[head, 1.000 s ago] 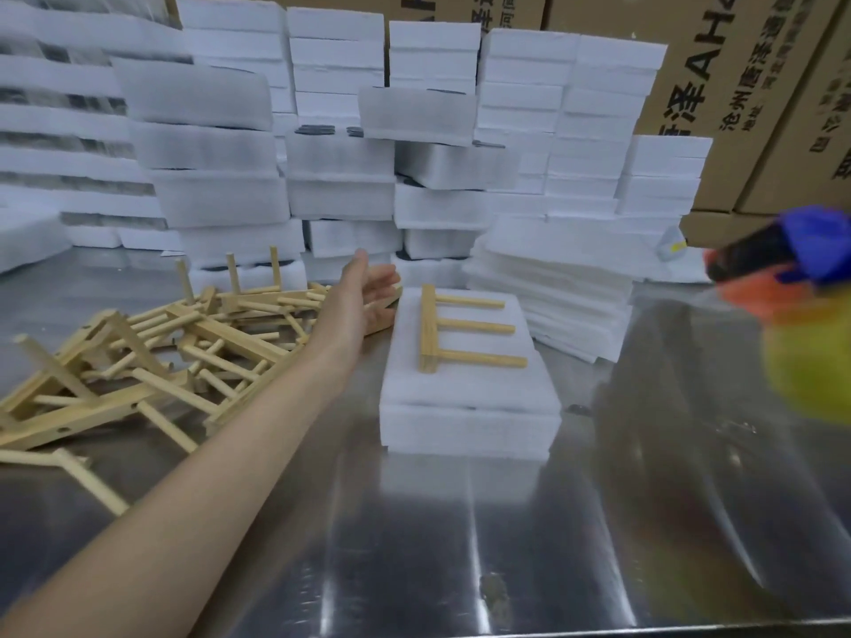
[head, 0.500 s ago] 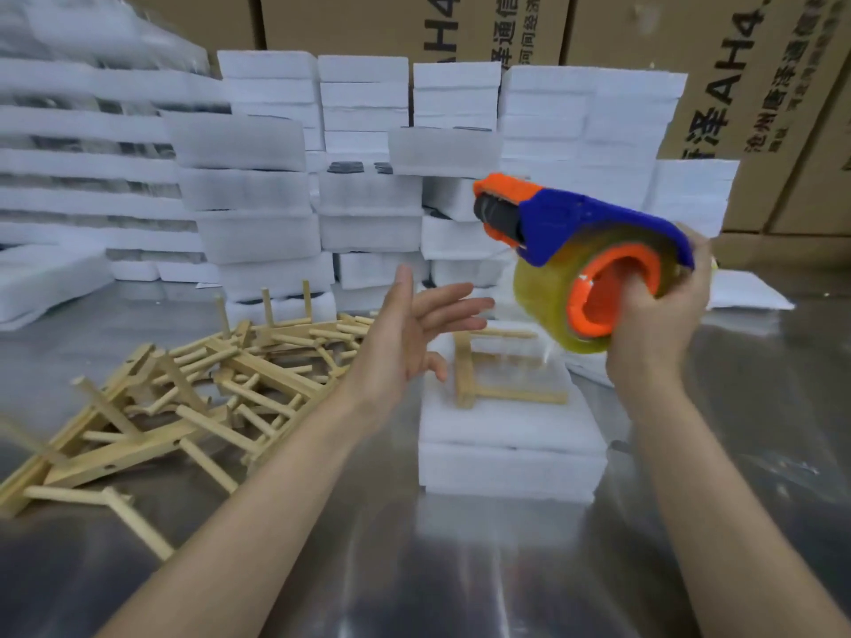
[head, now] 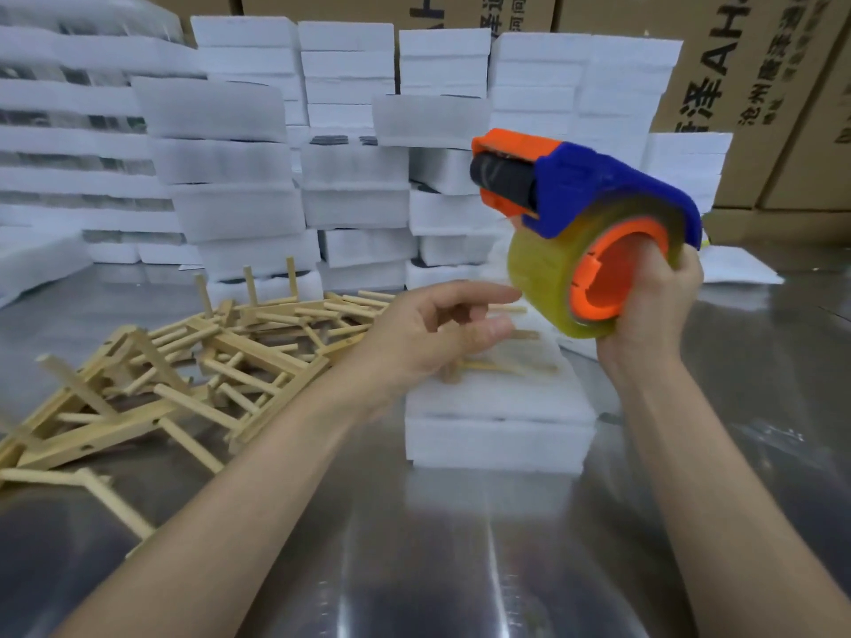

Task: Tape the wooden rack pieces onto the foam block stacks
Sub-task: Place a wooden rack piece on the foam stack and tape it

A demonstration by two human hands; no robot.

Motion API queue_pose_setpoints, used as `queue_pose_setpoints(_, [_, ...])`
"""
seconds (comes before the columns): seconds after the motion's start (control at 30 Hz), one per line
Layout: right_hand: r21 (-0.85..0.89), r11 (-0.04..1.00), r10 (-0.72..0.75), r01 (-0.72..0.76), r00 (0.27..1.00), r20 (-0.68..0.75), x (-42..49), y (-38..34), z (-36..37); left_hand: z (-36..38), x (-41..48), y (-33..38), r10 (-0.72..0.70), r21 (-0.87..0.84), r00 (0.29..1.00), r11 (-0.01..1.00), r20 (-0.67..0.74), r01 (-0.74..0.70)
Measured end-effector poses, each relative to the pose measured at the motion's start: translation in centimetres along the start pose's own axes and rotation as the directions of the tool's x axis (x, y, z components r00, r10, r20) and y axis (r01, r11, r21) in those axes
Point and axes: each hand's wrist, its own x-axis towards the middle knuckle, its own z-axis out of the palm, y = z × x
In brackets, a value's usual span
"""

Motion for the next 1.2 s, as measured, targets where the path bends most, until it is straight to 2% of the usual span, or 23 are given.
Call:
queue_pose_setpoints(0.07, [-0.006,1.0,-0.01,0.01,1.0,0.013,-0.2,0.2,0.1,0.0,-0.1,0.1,0.02,0.057,1.0,0.998,0.02,-0.021])
queue_pose_setpoints(0.13, [0.01,1.0,0.011,-0.011,1.0,-0.001,-0.2,0.1,0.1,-0.3,0.1,0.2,0.002,0.039,1.0,0.999,0.001,-0.002])
queue_pose_setpoints(0.23, [0.064,0.994,0.09,-0.087,0.995,-0.043,0.4,-0.1,-0.2,-1.7,0.5,0.7,-0.031,-0.123,0.998,0.992,-0.058,0.024])
queue_pose_setpoints(0.33, [0.101,0.991,0.089,-0.087,0.996,-0.011,1.2,-0.2,-0.9,-3.7,0.6,1.4,-0.058,-0.351,0.995,0.936,-0.086,0.024])
queue_pose_setpoints(0.4, [0.023,0.998,0.057,-0.058,0.998,0.026,1.5,-0.1,-1.4,-4.8,0.7,1.5,-0.153,-0.477,0.975,0.877,-0.164,0.057])
queue_pose_setpoints(0.47, [-0.09,0.996,0.032,-0.026,0.997,0.065,1.7,0.3,-1.8,-5.5,0.9,1.3,-0.289,-0.514,0.925,0.848,-0.247,0.128])
queue_pose_setpoints(0.53, [-0.178,0.984,0.019,-0.002,0.995,0.094,1.9,0.6,-2.2,-6.0,1.0,0.9,-0.398,-0.489,0.866,0.845,-0.301,0.218])
queue_pose_setpoints(0.6, [-0.229,0.973,-0.006,0.033,0.993,0.119,2.2,0.9,-2.7,-6.4,0.9,0.6,-0.446,-0.433,0.826,0.856,-0.344,0.281])
queue_pose_setpoints(0.83, [-0.323,0.942,-0.038,0.087,0.987,0.156,2.6,1.1,-3.5,-5.4,1.3,-1.0,-0.376,-0.193,0.775,0.927,-0.509,0.323])
queue_pose_setpoints(1.0, [-0.384,0.92,-0.002,0.083,0.978,0.207,2.6,2.2,-4.0,-5.2,1.6,-2.3,-0.37,-0.058,0.72,0.906,-0.588,0.419])
queue_pose_setpoints(1.2, [-0.434,0.899,0.047,0.052,0.975,0.215,2.5,2.9,-4.6,-5.2,1.8,-4.2,-0.383,0.069,0.723,0.858,-0.575,0.509])
